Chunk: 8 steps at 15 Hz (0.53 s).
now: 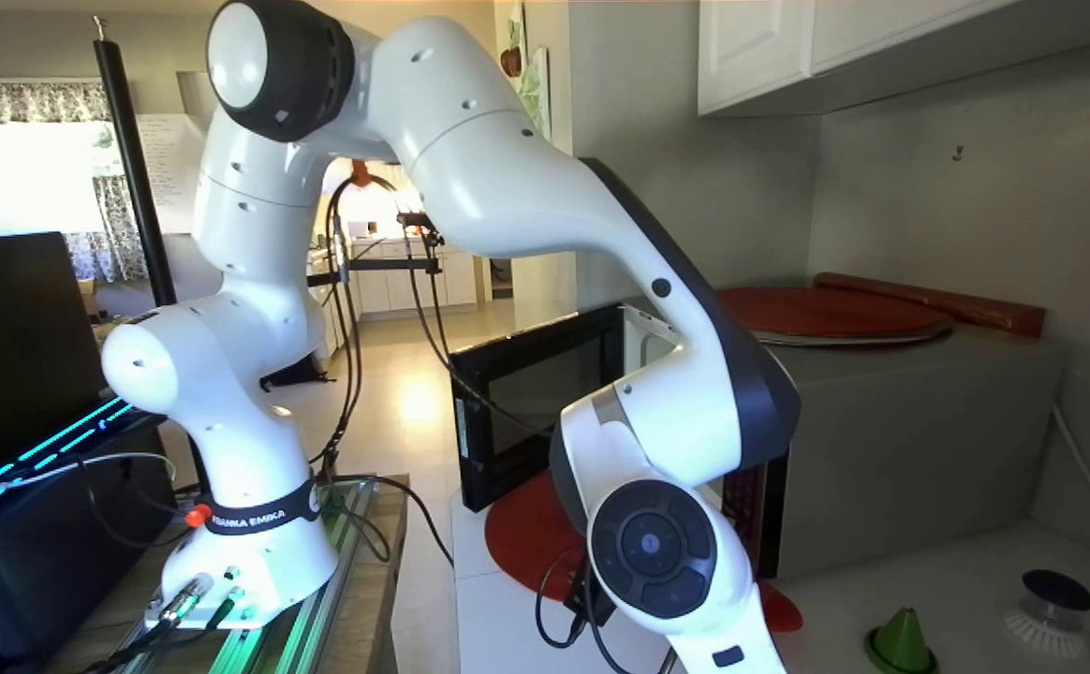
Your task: Open the microwave oven the place the red bowl inside the oven.
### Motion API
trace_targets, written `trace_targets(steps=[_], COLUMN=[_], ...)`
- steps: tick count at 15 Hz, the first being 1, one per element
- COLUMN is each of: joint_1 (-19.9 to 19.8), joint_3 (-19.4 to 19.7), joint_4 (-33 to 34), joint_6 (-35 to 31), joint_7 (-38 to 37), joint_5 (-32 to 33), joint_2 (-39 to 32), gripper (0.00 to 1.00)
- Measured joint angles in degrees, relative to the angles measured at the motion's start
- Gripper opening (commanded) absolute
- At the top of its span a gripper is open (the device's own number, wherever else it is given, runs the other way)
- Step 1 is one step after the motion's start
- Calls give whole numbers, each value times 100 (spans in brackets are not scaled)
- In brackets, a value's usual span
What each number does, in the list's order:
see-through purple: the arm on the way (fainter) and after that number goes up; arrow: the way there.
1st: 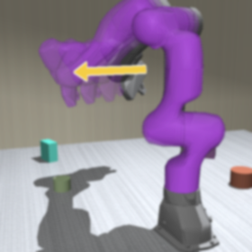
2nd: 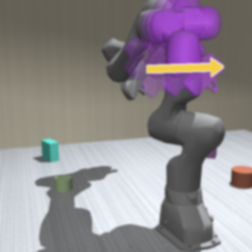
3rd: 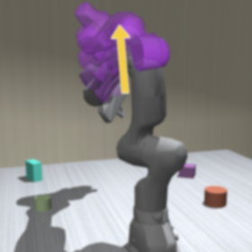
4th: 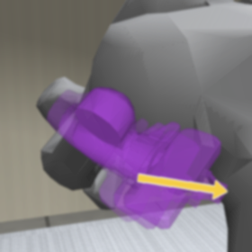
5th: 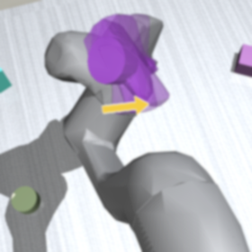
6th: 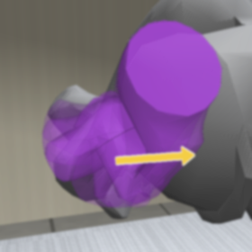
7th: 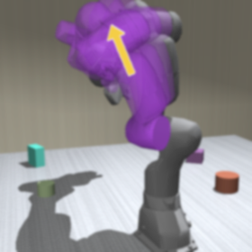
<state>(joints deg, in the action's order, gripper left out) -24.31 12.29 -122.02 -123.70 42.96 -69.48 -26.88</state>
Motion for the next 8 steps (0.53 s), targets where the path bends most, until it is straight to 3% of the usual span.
trace_targets(steps=[3, 8], joint_1=[0, 4], joint_3=[23, 24], joint_4=[0, 0], joint_6=[105, 173], joint_7=[27, 27], joint_5=[-19, -20], joint_2=[65, 74], gripper=[1, 0])
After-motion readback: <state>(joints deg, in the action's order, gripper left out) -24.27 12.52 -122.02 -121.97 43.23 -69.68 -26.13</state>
